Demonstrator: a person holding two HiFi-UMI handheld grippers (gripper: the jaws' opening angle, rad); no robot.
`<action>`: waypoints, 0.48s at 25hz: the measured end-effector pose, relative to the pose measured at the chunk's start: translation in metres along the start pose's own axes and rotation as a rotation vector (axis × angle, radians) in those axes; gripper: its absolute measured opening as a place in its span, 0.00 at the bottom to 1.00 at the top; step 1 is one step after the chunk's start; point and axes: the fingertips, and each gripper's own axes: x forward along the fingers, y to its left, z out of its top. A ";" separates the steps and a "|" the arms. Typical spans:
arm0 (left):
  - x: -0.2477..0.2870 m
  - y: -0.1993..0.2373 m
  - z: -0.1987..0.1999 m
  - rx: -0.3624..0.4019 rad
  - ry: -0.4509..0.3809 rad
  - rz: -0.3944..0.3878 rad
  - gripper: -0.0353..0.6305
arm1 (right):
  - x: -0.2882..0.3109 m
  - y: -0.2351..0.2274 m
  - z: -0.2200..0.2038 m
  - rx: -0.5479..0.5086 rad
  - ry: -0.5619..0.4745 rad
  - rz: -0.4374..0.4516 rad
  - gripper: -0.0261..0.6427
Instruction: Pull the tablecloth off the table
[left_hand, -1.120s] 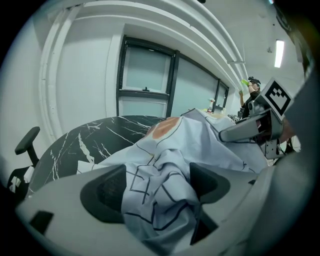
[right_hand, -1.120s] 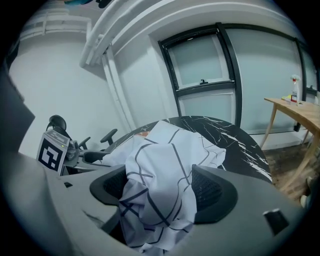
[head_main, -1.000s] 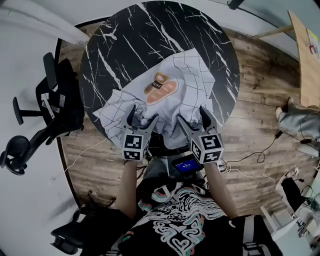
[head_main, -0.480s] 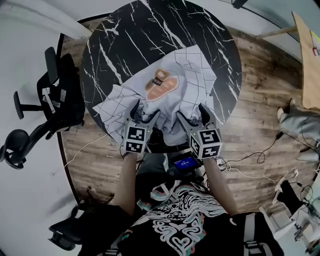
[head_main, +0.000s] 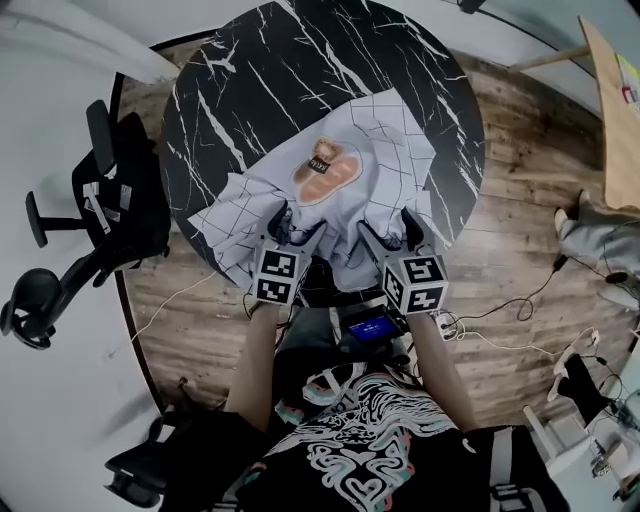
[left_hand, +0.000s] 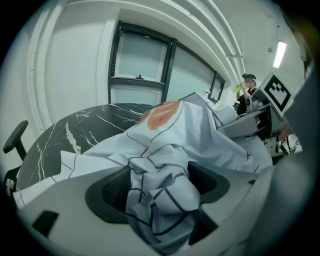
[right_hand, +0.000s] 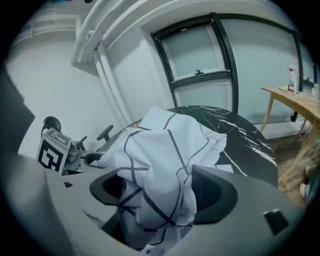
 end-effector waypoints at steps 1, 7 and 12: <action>0.001 0.000 0.000 -0.003 0.003 -0.004 0.62 | 0.000 0.000 -0.001 0.013 0.001 -0.006 0.58; 0.005 -0.002 0.001 -0.005 0.015 -0.008 0.61 | 0.005 0.001 -0.005 0.011 0.012 -0.045 0.58; 0.006 -0.004 -0.001 -0.013 0.029 -0.028 0.60 | 0.008 0.002 -0.008 0.022 0.028 -0.059 0.58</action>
